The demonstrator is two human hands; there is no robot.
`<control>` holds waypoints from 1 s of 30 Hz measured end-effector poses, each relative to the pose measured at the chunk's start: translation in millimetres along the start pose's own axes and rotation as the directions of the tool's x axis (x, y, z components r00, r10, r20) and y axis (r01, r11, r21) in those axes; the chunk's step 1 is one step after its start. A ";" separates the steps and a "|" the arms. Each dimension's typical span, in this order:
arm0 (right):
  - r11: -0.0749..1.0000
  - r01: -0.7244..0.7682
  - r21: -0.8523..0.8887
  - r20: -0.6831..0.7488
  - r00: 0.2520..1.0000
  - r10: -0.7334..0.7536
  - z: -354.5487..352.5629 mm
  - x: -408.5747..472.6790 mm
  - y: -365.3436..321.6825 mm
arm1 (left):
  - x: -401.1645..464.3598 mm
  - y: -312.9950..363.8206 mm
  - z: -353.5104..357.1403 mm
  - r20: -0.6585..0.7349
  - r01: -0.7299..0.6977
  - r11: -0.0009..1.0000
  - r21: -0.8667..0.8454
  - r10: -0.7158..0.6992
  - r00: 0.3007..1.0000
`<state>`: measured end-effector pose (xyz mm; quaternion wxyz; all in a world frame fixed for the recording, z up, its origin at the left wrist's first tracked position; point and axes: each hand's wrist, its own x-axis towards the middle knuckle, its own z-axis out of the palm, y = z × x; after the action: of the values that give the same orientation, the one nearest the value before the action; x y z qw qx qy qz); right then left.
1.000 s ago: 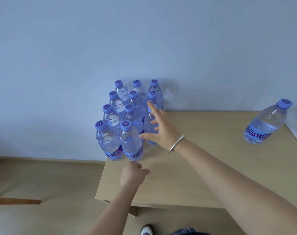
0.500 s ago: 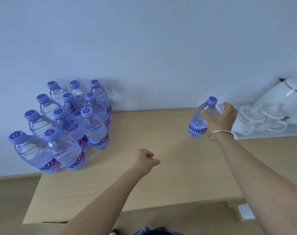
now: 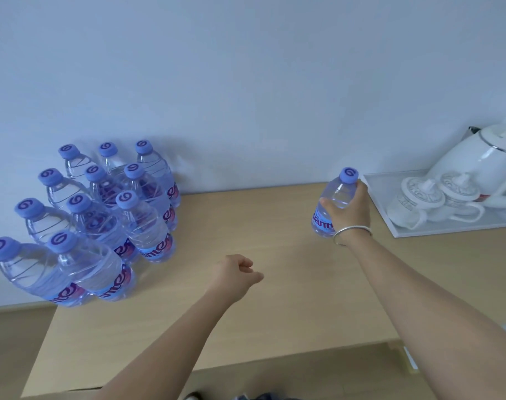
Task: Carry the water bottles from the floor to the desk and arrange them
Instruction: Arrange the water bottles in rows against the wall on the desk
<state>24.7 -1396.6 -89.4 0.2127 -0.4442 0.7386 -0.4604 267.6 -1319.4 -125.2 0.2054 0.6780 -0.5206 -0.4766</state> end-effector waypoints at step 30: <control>0.933 0.286 0.219 0.308 0.887 -0.344 53.4 -159.3 -207.1 | -66.6 -17.8 -113.7 -0.198 -0.412 0.823 -0.390 0.362 0.911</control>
<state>240.7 -1324.7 49.5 0.2962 -0.6121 0.5668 -0.4652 374.3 -1277.5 -57.7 0.4697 0.5233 -0.5186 -0.4864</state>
